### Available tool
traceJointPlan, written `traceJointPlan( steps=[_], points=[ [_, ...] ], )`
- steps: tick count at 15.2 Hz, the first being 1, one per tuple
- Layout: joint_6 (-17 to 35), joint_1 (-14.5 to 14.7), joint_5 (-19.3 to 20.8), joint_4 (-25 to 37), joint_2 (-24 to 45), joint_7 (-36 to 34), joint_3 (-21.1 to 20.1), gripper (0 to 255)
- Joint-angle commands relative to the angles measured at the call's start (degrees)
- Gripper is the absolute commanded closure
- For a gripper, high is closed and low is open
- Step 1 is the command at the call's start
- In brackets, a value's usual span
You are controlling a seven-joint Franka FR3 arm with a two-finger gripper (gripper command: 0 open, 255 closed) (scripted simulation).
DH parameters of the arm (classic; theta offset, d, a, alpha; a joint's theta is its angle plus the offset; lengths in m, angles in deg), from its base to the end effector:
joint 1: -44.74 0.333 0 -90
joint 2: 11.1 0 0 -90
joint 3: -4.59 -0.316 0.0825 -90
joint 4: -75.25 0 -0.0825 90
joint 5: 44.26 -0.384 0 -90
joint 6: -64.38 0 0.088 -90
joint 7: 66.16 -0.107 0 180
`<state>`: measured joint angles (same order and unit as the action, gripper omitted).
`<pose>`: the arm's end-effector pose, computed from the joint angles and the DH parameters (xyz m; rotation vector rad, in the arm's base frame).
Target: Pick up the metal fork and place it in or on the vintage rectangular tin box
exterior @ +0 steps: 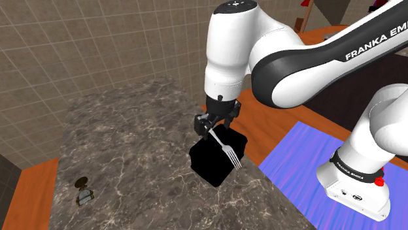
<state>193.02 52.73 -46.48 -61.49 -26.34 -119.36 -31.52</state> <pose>0.3355 0.3323 0.4098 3.0935 -0.2994 0.2240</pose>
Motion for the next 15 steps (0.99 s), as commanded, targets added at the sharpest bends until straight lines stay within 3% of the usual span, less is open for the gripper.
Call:
traceJointPlan(
  steps=[1,3,7,15],
  points=[
    [0.00,0.00,0.00,0.00,0.00,0.00,0.00,0],
    [0.00,0.00,0.00,0.00,0.00,0.00,0.00,0],
    [-7.75,1.05,-2.15,4.11,-4.13,1.73,1.51,0],
    [-7.75,1.07,-2.14,4.11,-4.13,1.72,1.53,0]
  ],
)
